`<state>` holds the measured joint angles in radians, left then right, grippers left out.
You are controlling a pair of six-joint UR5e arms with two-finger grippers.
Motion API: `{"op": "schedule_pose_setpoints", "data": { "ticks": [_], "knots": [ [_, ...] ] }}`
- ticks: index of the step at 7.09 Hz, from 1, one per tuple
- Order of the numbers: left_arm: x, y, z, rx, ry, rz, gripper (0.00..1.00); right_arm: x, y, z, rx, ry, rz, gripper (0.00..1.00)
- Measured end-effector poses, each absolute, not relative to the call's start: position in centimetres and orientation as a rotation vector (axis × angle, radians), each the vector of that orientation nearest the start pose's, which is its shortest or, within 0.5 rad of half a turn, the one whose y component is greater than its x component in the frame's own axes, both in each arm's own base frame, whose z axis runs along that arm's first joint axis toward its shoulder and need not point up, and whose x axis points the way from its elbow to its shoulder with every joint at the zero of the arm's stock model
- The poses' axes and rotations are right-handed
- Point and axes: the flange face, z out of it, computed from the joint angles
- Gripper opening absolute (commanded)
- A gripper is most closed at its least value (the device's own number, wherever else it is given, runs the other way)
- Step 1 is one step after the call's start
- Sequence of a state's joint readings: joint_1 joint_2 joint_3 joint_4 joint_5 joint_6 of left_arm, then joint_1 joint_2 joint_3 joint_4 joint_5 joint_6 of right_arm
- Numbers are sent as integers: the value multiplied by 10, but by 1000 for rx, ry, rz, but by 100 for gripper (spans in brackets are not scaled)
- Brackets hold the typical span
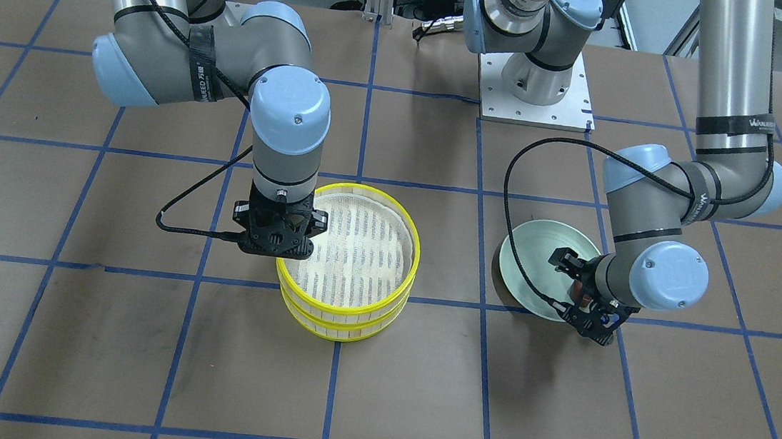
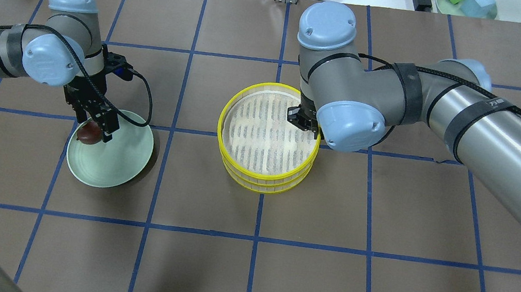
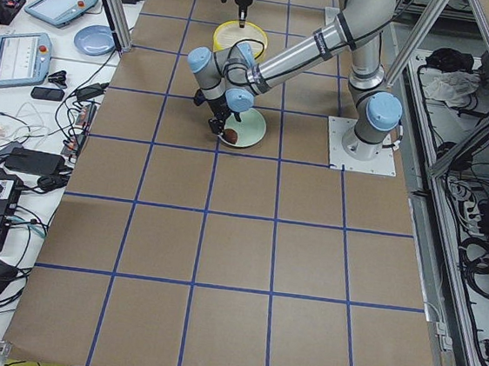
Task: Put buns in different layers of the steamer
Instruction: 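Grasp and lift the brown bun with the left gripper while the right releases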
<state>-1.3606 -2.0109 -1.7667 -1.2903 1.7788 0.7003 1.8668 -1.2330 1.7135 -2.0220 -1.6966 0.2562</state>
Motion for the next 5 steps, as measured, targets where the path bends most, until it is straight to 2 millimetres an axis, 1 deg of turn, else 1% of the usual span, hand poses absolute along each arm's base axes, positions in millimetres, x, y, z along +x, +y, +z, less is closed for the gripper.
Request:
{"op": "schedule_pose_setpoints", "data": {
  "ticks": [1, 2, 3, 4, 5],
  "knots": [
    [6, -567, 185, 796, 2938, 641, 0, 286, -525, 277, -68, 3271, -1, 0],
    [7, -567, 183, 794, 2935, 648, 0, 286, -525, 275, -68, 3273, 6, 46],
    [6, -568, 184, 791, 2938, 644, 0, 286, -524, 272, -69, 3275, 14, 99],
    [6, -570, 187, 787, 2944, 628, 0, 286, -524, 271, -71, 3277, 20, 100],
    [5, -573, 196, 761, 2961, 592, 0, 286, -524, 280, -73, 3272, -3, 100]
  ]
}}
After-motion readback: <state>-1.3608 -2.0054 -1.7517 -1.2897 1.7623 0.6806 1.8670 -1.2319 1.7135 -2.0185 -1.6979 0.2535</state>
